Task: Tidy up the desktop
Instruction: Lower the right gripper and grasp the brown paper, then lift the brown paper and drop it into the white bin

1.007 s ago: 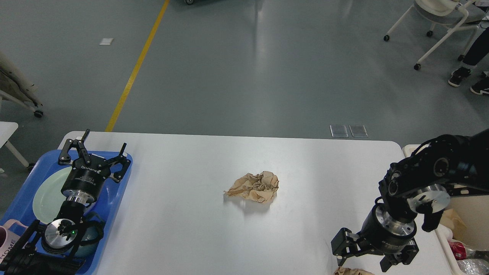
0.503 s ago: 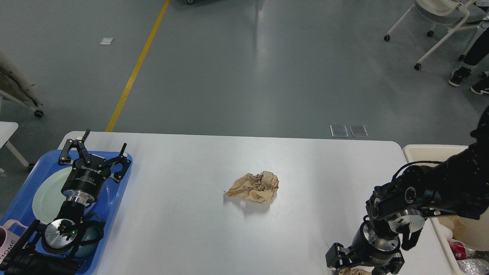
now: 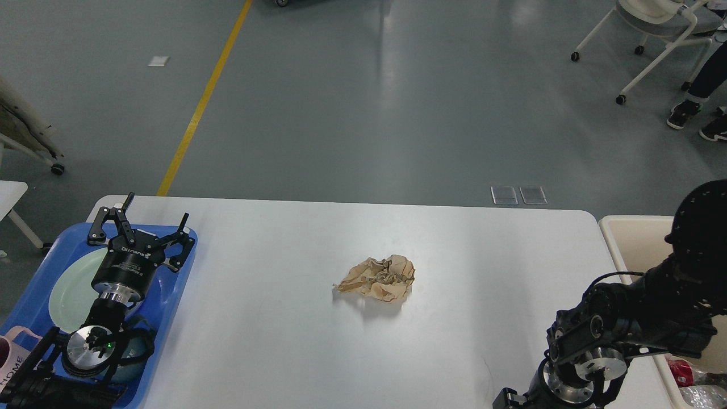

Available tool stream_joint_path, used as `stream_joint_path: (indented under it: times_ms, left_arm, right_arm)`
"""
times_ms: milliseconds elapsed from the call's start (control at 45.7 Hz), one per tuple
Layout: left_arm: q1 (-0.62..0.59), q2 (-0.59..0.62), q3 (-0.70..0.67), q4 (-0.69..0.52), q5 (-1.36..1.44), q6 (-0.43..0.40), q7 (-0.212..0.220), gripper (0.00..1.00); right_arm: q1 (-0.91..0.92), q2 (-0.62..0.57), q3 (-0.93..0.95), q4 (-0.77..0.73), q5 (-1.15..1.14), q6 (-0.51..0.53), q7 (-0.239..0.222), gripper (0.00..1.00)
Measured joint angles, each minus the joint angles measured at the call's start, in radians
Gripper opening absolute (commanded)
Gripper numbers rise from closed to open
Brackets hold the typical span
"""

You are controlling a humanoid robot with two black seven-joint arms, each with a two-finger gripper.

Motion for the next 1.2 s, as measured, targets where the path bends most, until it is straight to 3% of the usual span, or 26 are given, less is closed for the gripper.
stream_joint_path:
  times_ms: [175, 219, 919, 1073, 1204]
  left_arm:
    - [0.000, 0.000, 0.000, 0.000, 0.000, 0.000, 0.000, 0.97]
    - [0.000, 0.000, 0.000, 0.000, 0.000, 0.000, 0.000, 0.97]
    - [0.000, 0.000, 0.000, 0.000, 0.000, 0.000, -0.001, 0.97]
    - [0.000, 0.000, 0.000, 0.000, 0.000, 0.000, -0.001, 0.97]
    - [0.000, 0.000, -0.001, 0.000, 0.000, 0.000, -0.001, 0.97]
  right_arm:
    - [-0.005, -0.001, 0.000, 0.001, 0.010, -0.008, 0.000, 0.09]
    - [-0.005, -0.003, -0.001, 0.002, 0.013, -0.009, 0.000, 0.00]
    - [0.034, -0.024, -0.006, 0.004, 0.164, -0.005, 0.000, 0.00]
    - [0.144, -0.058, -0.061, 0.046, 0.242, 0.019, -0.001, 0.00]
    - [0.314, -0.073, -0.139, 0.103, 0.293, 0.103, -0.001, 0.00]
